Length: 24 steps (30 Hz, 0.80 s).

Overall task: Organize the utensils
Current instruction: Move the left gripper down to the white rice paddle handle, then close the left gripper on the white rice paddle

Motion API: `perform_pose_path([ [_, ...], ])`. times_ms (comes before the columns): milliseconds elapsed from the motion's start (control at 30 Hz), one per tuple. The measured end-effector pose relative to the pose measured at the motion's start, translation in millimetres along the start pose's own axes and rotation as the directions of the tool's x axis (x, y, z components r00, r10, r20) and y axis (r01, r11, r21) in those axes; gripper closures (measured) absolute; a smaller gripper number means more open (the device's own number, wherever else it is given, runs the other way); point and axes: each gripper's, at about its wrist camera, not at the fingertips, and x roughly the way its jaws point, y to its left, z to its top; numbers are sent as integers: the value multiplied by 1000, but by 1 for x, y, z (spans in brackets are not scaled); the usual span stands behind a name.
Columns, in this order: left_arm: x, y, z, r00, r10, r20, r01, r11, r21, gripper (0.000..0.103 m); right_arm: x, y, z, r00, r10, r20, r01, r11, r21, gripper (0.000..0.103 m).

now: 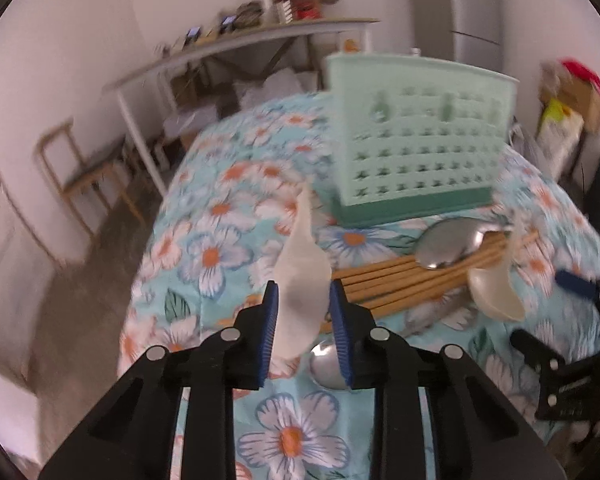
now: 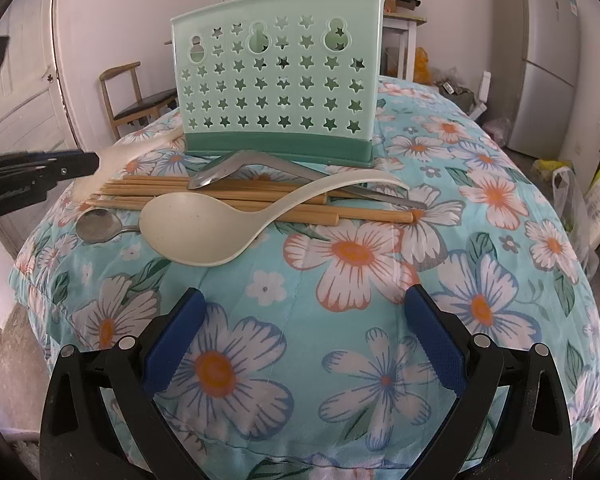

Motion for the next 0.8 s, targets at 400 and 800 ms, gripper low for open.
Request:
perform_pose_path([
  [400, 19, 14, -11, 997, -72, -36, 66, 987, -148, 78, 0, -1, 0, 1000, -4, 2, 4, 1000, -2, 8],
  [800, 13, 18, -25, 993, -108, -37, 95, 960, -263, 79, 1, -1, -2, 999, -15, 33, 15, 1000, -3, 8],
])
